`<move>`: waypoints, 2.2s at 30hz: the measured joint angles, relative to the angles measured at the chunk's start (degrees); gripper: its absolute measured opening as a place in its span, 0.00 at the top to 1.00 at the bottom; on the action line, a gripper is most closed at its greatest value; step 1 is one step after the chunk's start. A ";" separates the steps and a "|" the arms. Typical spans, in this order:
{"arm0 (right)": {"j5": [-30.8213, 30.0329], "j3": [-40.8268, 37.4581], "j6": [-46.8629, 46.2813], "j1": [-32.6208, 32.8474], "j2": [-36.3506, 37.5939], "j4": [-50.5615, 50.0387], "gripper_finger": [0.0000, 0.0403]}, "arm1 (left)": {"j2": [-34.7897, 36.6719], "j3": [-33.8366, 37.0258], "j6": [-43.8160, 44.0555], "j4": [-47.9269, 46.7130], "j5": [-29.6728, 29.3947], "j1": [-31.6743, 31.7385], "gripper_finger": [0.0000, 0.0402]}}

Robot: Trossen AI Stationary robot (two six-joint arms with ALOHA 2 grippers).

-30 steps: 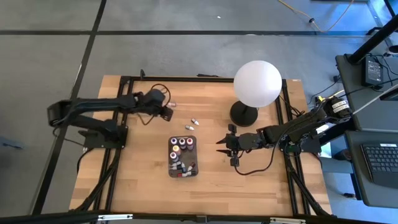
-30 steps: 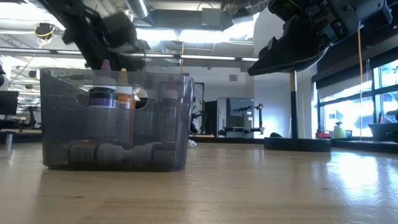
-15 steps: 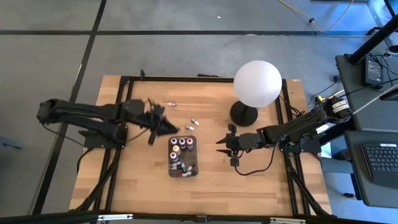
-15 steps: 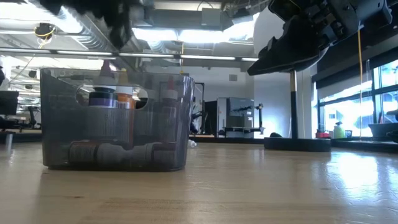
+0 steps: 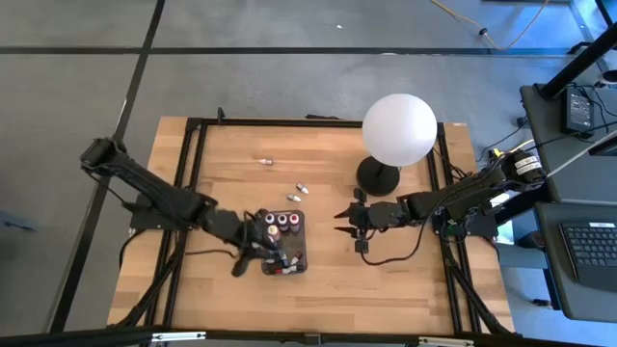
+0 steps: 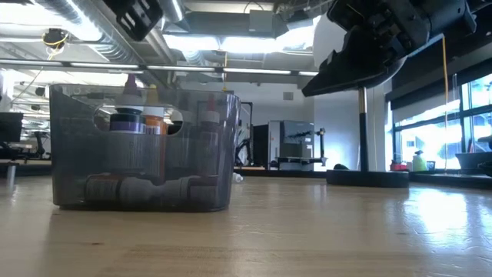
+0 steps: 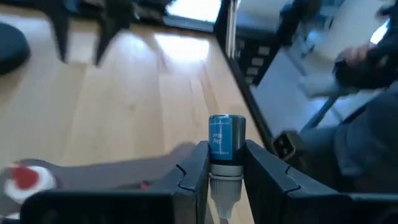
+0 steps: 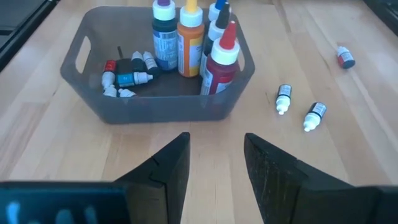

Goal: Pick & Place food coloring
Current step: Put the small blue food coloring bottle into the black bin, then put the small black food coloring bottle into the black bin

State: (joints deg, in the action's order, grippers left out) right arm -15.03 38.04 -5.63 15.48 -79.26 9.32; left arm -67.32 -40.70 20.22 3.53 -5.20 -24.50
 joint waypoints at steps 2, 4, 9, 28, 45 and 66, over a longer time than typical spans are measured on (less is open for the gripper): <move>0.02 0.01 -0.35 -0.27 0.00 0.00 0.62 | -3.41 -3.21 0.05 -3.63 -2.30 -1.86 0.81; 0.00 0.02 -1.24 -0.38 0.00 -0.09 0.62 | -6.78 -6.35 0.67 -7.40 -5.31 -3.50 0.81; 0.02 0.02 -1.68 -0.38 0.00 -0.15 0.62 | -13.97 -11.22 5.18 -14.87 -8.95 -5.31 0.80; 0.04 0.01 -3.12 -0.36 0.00 -0.57 0.62 | -24.12 -11.85 16.55 -18.55 -8.19 -5.23 0.79; 0.04 0.02 -3.10 -0.35 0.00 -0.59 0.62 | -23.83 -11.85 16.35 -18.48 -6.77 -4.99 0.74; -1.79 0.04 0.87 -0.87 -3.26 5.31 0.62 | 4.43 5.26 -2.27 -6.88 -27.80 -3.94 0.74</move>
State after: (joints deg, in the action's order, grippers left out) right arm -16.82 38.09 -4.76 14.60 -82.53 14.64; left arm -62.89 -35.44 17.95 -3.35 -33.00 -28.44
